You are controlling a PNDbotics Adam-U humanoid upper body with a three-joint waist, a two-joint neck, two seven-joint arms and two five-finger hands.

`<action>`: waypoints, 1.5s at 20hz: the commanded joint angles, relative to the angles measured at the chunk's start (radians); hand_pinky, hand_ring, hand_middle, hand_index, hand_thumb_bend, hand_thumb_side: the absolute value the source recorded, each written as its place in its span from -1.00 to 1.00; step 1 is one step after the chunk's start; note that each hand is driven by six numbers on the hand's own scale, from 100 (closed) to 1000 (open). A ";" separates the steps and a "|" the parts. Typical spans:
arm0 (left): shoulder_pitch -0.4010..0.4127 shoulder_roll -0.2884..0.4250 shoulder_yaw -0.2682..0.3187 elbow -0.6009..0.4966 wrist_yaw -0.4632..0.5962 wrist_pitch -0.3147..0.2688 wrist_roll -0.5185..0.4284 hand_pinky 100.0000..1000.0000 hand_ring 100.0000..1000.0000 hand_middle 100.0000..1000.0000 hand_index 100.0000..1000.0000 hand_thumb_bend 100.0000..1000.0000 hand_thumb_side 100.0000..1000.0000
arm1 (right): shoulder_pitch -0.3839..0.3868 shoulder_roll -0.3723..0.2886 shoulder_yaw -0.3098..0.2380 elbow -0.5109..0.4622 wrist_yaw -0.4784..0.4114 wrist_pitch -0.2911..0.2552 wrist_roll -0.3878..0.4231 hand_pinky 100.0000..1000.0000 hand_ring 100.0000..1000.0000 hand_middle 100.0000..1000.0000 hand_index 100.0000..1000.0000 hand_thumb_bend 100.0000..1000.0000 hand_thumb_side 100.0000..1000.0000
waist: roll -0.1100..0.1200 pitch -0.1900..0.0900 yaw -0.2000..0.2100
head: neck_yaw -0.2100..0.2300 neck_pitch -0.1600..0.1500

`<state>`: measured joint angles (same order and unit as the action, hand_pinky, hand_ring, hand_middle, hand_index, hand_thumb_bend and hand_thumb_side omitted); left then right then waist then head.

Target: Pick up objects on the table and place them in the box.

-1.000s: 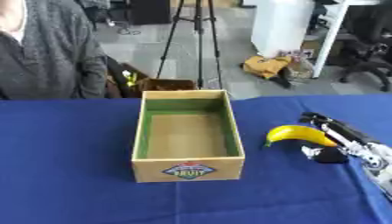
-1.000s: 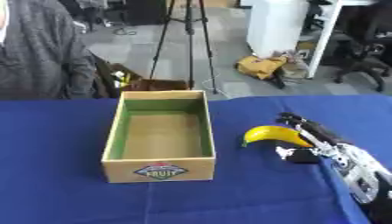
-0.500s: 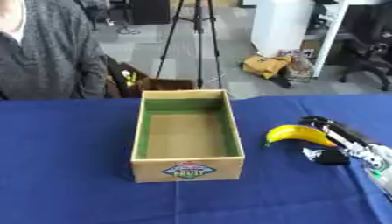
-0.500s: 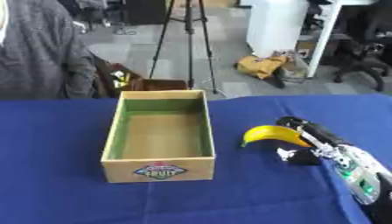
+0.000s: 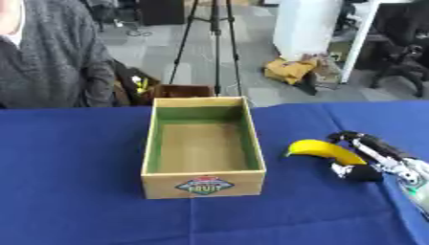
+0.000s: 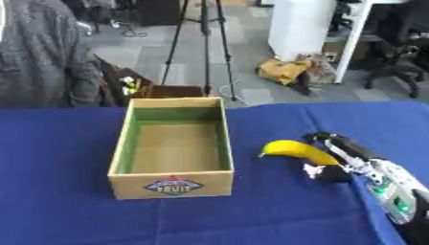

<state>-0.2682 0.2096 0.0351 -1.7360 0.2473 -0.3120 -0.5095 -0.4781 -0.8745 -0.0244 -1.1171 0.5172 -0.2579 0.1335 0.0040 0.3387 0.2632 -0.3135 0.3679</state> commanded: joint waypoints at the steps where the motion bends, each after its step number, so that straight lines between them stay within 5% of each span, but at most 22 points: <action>1: -0.010 0.007 -0.003 -0.014 0.003 0.000 -0.003 0.39 -0.09 -0.10 0.40 -0.65 0.95 | -0.010 -0.030 -0.009 -0.007 0.001 -0.003 0.000 0.57 0.86 0.41 0.87 -1.00 -0.17 | -0.001 -0.017 -0.002 | 0.000 -0.007; 18: -0.012 0.007 -0.002 -0.015 0.004 0.000 -0.003 0.39 -0.08 -0.10 0.40 -0.65 0.95 | -0.010 -0.025 -0.003 -0.002 0.026 -0.012 0.002 0.49 0.73 0.35 0.82 -1.00 -0.24 | 0.001 -0.018 -0.006 | -0.001 -0.011; 30: -0.012 0.007 -0.002 -0.016 0.004 0.000 -0.003 0.39 -0.08 -0.10 0.40 -0.65 0.95 | -0.009 -0.023 -0.003 0.001 0.046 -0.012 0.000 0.41 0.57 0.16 0.73 -1.00 -0.57 | 0.003 -0.017 -0.010 | 0.000 -0.011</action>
<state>-0.2684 0.2094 0.0351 -1.7360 0.2497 -0.3110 -0.5111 -0.4790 -0.8673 -0.0234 -1.1141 0.5548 -0.2683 0.1332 0.0053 0.3387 0.2541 -0.3136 0.3675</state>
